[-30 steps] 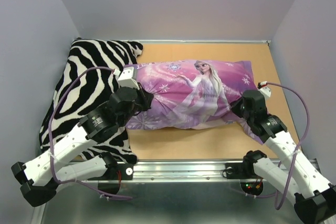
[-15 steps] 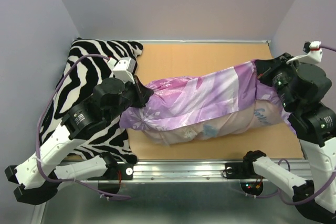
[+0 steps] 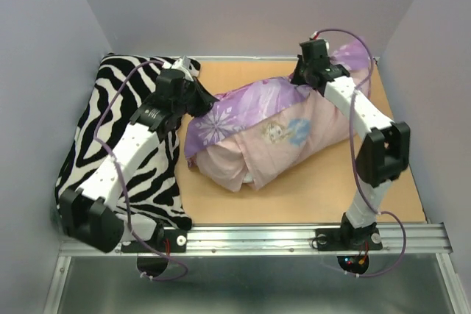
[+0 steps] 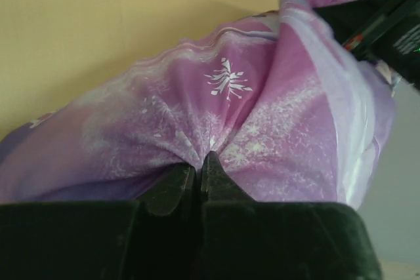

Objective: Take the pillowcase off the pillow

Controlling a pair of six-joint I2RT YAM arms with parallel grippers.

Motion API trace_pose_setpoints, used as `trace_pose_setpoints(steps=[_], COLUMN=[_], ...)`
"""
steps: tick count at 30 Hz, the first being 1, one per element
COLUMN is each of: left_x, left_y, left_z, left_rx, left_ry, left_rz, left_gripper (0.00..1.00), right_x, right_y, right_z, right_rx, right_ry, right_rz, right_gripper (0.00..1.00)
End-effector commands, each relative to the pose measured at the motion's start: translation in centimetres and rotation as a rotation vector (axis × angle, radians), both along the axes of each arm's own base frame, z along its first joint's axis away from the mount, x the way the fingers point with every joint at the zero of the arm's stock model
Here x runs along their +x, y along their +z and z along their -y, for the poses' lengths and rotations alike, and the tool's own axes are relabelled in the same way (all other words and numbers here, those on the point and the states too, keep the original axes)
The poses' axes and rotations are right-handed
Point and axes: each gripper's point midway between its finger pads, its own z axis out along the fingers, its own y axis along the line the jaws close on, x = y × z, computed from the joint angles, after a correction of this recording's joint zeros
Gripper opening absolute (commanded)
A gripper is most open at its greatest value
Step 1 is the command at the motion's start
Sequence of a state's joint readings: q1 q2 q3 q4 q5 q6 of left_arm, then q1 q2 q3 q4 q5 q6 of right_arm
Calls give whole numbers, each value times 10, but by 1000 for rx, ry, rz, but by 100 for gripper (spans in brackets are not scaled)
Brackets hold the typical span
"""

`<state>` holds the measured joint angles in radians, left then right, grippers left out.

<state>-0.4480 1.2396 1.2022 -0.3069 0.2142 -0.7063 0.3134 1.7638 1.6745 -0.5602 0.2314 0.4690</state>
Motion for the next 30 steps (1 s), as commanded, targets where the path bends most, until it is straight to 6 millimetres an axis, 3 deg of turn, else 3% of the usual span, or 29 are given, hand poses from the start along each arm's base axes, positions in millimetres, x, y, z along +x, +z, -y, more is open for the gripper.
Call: trace_pose_setpoints(steps=[1, 3, 4, 5, 6, 7, 8, 9, 10, 13, 15, 17, 18, 20, 21, 22, 27, 28, 30], left_x=[37, 56, 67, 73, 79, 86, 92, 97, 102, 107, 105, 103, 99, 93, 91, 87, 97, 101, 100], left_y=[33, 29, 21, 21, 32, 31, 29, 41, 37, 29, 20, 10, 0, -17, -18, -6, 16, 32, 41], left_z=[30, 27, 25, 22, 21, 18, 12, 11, 10, 11, 13, 13, 11, 8, 7, 4, -17, -24, -32], left_rx=[-187, -174, -137, -114, -101, -78, -35, -24, -8, 8, 7, 21, 13, 25, 19, 2, 47, 61, 87], left_ry=[-99, -74, -49, -33, -19, -4, 21, 32, 39, 40, 30, 40, 57, 111, 135, 163, 287, 317, 343], left_rz=[110, 112, 117, 123, 158, 162, 170, 199, 193, 167, 160, 143, 121, 98, 107, 143, 229, 270, 287], left_gripper=[18, 27, 40, 46, 52, 55, 61, 63, 64, 66, 66, 66, 66, 68, 69, 69, 78, 89, 93], right_x=[45, 63, 69, 74, 79, 86, 91, 94, 97, 102, 99, 94, 87, 74, 69, 65, 43, 34, 22], right_y=[2, -22, -28, -28, -28, -16, -17, -12, -4, 33, 71, 98, 123, 147, 150, 153, 181, 189, 191], right_z=[-15, -17, -19, -20, -23, -26, -28, -29, -30, -29, -24, -23, -20, -17, -16, -15, -13, -17, -20], right_rx=[129, 143, 159, 168, 177, 188, 185, 188, 190, 205, 209, 207, 214, 222, 222, 221, 211, 222, 234], right_ry=[34, 34, 38, 44, 53, 62, 76, 81, 89, 95, 87, 97, 92, 100, 99, 99, 143, 185, 213], right_rz=[53, 25, 21, 27, 33, 65, 69, 82, 101, 176, 251, 301, 347, 389, 392, 397, 484, 499, 497], right_gripper=[1, 1, 0, 1, 3, 19, 29, 40, 55, 76, 84, 86, 87, 88, 88, 88, 91, 92, 92])
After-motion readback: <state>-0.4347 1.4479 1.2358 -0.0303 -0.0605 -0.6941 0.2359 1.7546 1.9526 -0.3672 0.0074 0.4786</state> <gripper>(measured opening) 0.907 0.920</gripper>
